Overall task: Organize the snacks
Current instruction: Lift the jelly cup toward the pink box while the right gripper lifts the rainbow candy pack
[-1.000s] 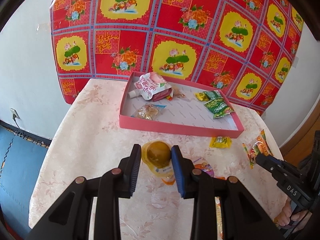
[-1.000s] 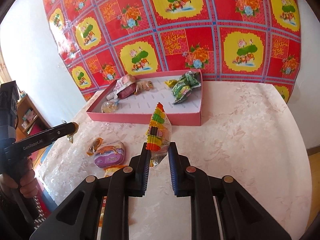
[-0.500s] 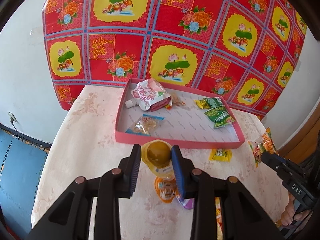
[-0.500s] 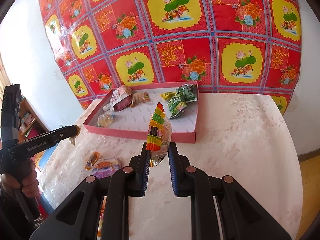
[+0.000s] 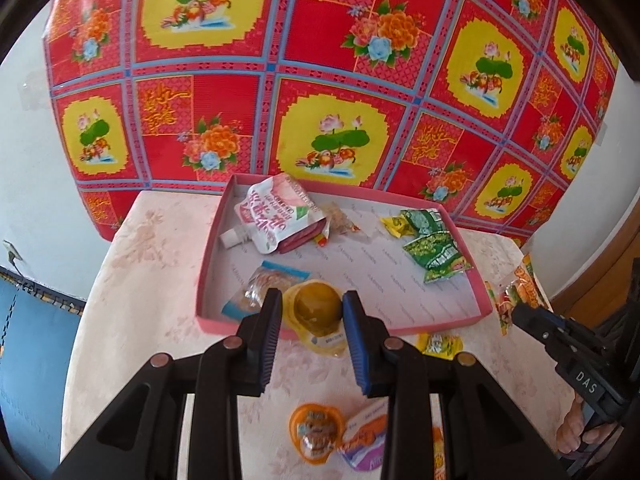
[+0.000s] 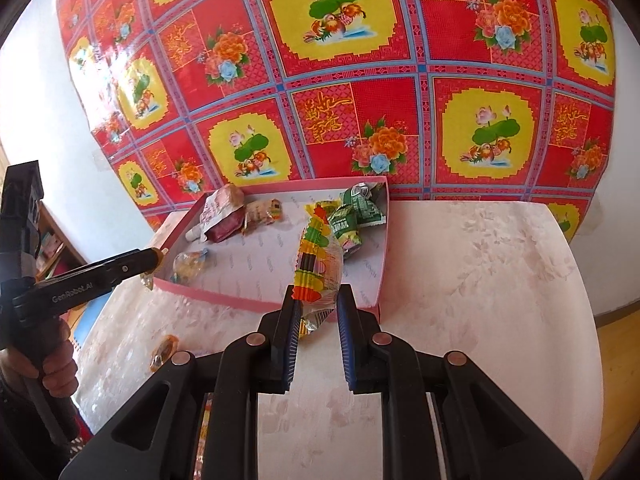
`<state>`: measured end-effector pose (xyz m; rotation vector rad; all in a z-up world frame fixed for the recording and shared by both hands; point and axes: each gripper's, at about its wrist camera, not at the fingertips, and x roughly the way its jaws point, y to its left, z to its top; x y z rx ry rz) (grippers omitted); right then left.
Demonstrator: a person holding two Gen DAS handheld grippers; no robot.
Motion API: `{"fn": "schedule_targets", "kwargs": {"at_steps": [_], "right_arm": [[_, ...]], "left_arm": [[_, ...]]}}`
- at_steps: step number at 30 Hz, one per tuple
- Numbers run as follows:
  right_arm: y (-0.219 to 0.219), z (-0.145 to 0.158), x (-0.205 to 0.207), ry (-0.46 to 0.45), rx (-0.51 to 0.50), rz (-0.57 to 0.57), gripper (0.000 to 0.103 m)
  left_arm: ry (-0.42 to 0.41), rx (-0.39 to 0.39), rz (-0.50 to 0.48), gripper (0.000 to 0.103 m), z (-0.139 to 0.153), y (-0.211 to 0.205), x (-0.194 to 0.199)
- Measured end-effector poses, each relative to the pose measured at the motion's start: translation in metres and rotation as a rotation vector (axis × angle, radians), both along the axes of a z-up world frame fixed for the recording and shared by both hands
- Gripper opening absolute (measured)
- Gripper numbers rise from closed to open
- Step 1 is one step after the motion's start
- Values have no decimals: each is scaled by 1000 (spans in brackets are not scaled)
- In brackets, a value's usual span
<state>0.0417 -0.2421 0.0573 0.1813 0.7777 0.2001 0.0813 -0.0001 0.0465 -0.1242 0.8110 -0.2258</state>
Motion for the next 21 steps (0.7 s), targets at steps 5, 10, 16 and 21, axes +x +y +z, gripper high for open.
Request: {"fn": "schedule_targets", "kwargs": {"at_steps": [5, 10, 16, 21], "right_arm": [[2, -4, 12, 7, -9, 1, 19], [2, -10, 22, 18, -14, 0, 19], [0, -20, 35, 42, -16, -7, 19], [0, -26, 41, 57, -20, -6, 19]], "left_arm": [[11, 1, -9, 32, -5, -8, 15], [28, 6, -23, 33, -14, -15, 28], [52, 16, -38, 32, -26, -20, 39], [76, 36, -41, 32, -37, -23, 46]]}}
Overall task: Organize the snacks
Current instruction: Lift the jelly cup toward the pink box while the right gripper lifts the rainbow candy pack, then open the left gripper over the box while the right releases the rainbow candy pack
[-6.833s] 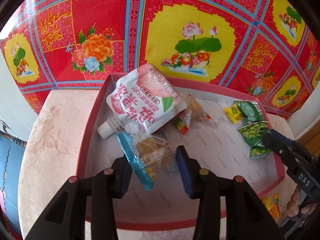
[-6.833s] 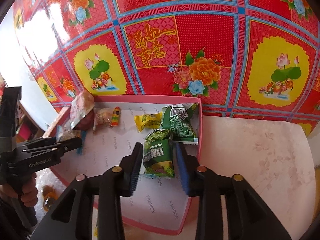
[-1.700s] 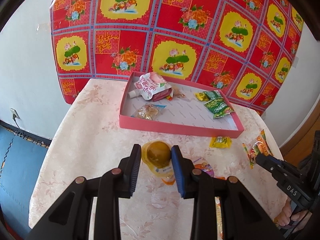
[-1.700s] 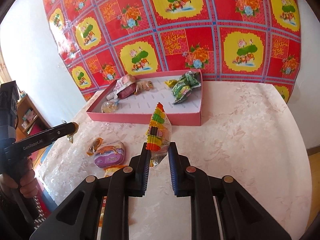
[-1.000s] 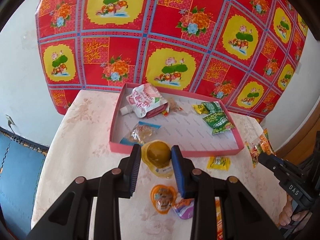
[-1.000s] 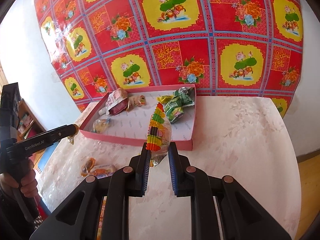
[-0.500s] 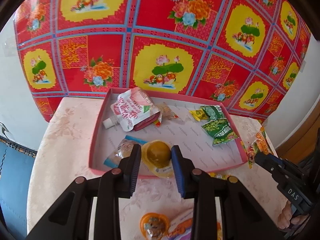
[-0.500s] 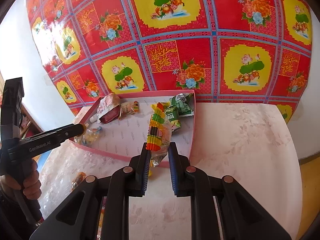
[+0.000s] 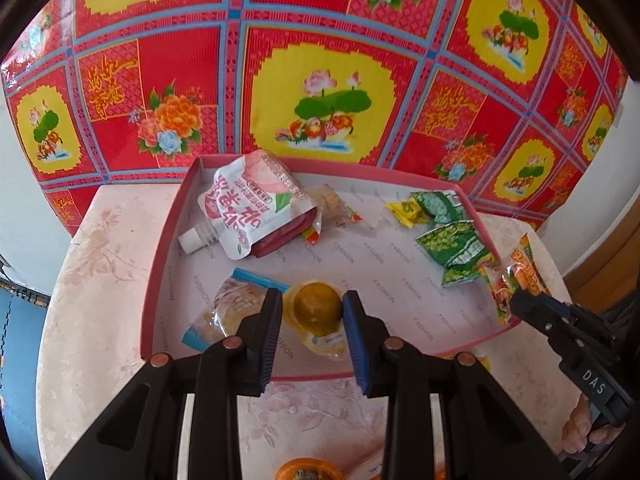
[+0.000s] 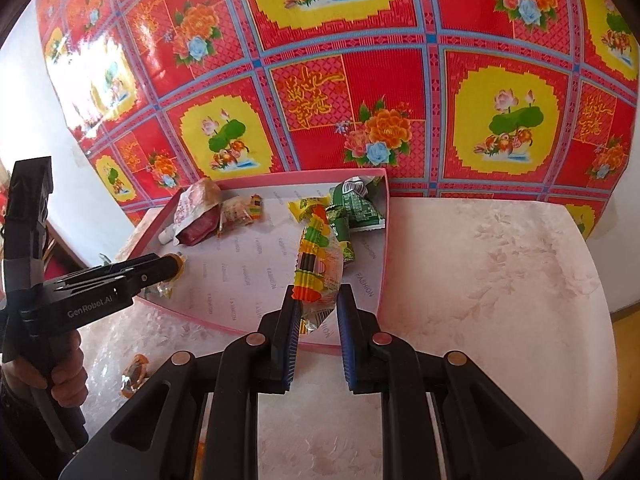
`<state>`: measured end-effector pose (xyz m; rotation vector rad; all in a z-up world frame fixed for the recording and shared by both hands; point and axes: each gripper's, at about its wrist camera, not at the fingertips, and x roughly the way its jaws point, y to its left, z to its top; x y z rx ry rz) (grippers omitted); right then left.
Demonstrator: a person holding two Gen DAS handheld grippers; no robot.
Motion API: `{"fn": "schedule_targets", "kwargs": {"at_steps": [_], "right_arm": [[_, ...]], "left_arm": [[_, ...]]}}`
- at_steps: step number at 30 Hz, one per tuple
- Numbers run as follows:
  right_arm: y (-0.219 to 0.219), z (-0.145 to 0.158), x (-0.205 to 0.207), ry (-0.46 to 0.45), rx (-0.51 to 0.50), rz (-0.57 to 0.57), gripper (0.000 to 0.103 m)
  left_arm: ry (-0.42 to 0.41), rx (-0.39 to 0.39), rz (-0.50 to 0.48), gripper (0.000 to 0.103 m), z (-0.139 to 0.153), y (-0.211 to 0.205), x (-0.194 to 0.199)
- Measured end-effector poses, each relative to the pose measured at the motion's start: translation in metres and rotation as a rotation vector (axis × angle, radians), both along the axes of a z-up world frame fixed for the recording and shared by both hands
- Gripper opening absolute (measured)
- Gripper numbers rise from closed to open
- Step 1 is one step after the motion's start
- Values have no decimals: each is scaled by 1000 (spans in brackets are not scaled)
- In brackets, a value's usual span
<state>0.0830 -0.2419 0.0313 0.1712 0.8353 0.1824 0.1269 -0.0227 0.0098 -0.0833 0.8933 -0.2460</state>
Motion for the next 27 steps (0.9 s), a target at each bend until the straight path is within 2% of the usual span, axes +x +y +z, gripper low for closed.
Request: {"fn": "schedule_targets", "kwargs": {"at_steps": [9, 15, 27], "right_arm": [[-2, -8, 8, 19, 3, -5, 19], [-6, -16, 17, 40, 7, -23, 19], [-9, -16, 24, 25, 9, -28, 19]], "left_arm": [[4, 39, 1, 33, -12, -3, 7], [28, 38, 25, 33, -21, 0, 15], [12, 55, 50, 34, -23, 8, 28]]}}
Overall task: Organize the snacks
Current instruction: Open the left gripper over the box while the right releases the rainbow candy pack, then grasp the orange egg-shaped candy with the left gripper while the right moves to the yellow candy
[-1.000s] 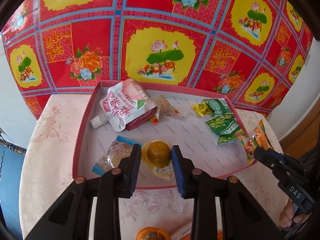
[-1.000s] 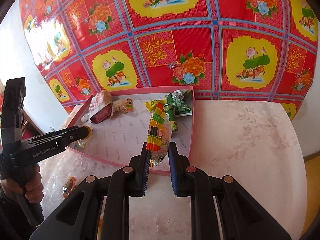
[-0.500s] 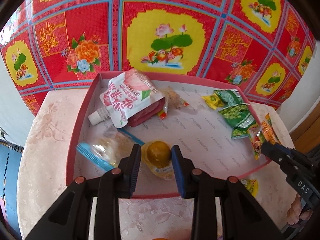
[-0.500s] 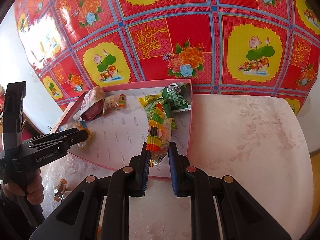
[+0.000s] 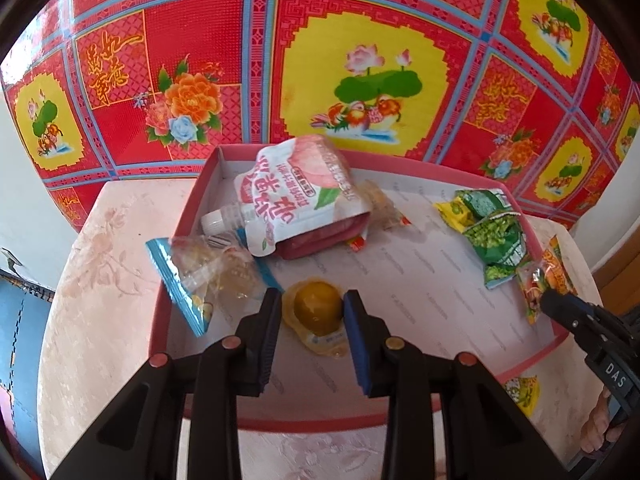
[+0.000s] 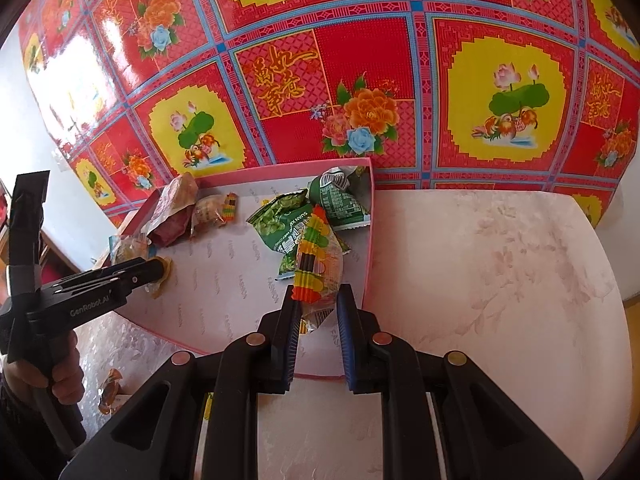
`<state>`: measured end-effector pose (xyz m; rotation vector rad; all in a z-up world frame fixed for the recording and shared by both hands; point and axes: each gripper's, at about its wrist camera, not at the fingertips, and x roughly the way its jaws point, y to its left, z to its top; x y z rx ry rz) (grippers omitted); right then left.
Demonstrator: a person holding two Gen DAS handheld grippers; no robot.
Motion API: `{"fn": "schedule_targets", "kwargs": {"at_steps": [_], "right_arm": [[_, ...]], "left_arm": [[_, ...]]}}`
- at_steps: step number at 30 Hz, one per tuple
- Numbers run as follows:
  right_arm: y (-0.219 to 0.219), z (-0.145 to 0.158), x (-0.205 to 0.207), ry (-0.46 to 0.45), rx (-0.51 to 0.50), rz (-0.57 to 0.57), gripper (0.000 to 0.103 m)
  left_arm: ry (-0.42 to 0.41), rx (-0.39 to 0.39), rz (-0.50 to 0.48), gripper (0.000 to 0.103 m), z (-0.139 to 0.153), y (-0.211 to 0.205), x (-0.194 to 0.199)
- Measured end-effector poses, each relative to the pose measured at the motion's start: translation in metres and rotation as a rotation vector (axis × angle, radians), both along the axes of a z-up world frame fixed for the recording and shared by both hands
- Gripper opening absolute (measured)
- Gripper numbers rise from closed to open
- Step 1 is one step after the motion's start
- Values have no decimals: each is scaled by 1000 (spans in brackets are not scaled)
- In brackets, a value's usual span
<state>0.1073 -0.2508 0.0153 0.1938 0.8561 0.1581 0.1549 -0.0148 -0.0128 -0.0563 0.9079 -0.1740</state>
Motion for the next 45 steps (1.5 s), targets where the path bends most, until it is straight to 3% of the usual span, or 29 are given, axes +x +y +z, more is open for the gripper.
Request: {"fn": "schedule_targets", "kwargs": {"at_steps": [12, 18, 24, 34, 45], "right_arm": [[-2, 0, -2, -5, 10, -8, 19], [-4, 1, -4, -12, 46, -7, 26], [0, 8, -13, -45, 15, -6, 37], [-4, 18, -32, -63, 34, -36, 38], [4, 30, -59, -79, 37, -30, 38]], "left_arm": [[0, -1, 10, 34, -1, 0, 6], [30, -22, 4, 35, 1, 3, 4], [27, -34, -11, 41, 7, 2, -11], [-13, -46, -26, 42, 34, 7, -39], [-17, -55, -2, 42, 42, 17, -69]]}}
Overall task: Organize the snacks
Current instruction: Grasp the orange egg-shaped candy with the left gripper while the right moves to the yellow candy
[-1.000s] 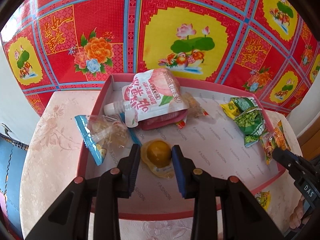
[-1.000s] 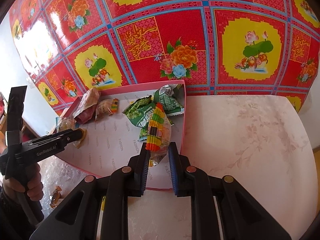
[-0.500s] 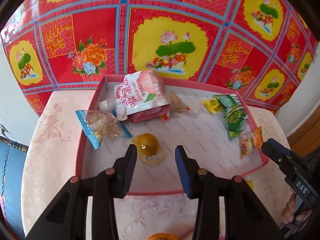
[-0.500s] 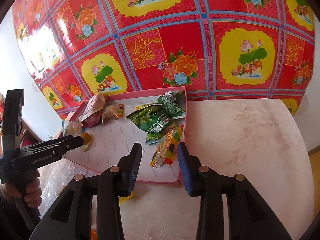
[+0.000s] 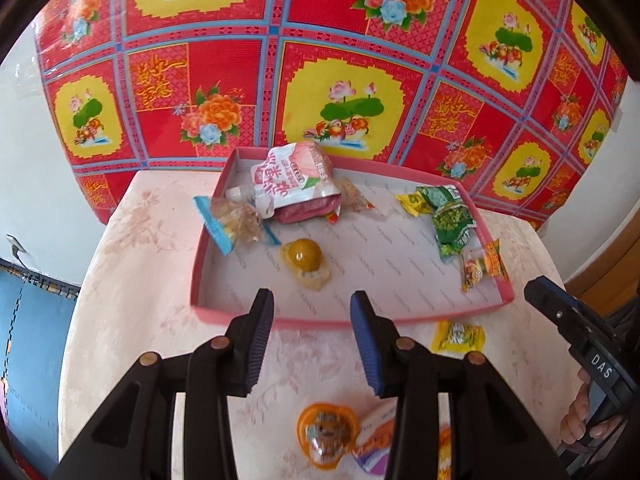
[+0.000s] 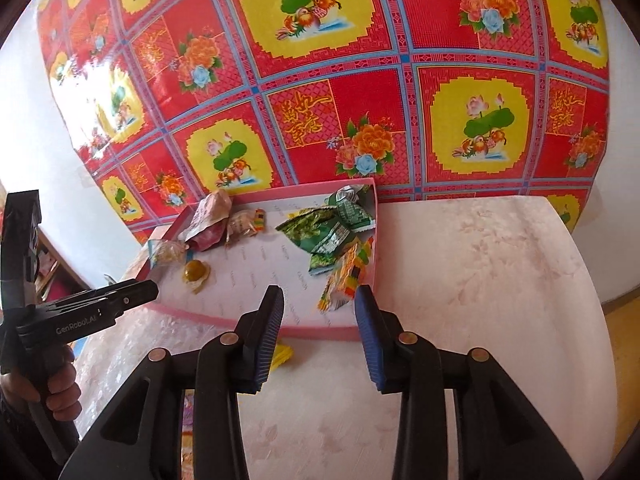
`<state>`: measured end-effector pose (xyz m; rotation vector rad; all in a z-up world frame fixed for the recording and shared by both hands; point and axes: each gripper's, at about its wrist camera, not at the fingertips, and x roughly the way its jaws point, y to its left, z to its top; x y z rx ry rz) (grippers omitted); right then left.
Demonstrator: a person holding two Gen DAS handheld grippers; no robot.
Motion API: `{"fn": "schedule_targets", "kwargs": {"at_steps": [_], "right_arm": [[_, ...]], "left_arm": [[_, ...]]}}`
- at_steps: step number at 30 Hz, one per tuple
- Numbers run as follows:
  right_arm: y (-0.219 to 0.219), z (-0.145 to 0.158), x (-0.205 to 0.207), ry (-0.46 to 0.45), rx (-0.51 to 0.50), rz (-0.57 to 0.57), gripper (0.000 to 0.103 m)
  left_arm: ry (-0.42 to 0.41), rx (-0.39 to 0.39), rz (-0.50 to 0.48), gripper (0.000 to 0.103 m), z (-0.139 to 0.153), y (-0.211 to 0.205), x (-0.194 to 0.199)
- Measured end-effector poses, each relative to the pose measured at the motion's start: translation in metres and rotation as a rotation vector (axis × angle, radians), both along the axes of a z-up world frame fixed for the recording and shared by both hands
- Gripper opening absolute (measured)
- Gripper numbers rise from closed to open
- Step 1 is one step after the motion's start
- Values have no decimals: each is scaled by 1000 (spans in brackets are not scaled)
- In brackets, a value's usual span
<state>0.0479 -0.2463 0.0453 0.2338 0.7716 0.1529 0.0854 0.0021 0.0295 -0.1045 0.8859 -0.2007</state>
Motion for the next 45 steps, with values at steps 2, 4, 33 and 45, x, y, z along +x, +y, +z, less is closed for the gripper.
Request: {"fn": "schedule_targets", "kwargs": {"at_steps": [2, 4, 33, 45], "right_arm": [[1, -1, -6, 2, 4, 1, 38], [2, -1, -11, 3, 7, 2, 38], [8, -26, -53, 89, -8, 36, 39], [9, -34, -53, 103, -5, 37, 39]], "left_arm": [[2, -1, 2, 42, 0, 2, -7], [1, -1, 6, 42, -1, 3, -13], [64, 41, 15, 42, -33, -1, -57], [54, 43, -18, 39, -34, -12, -65]]}}
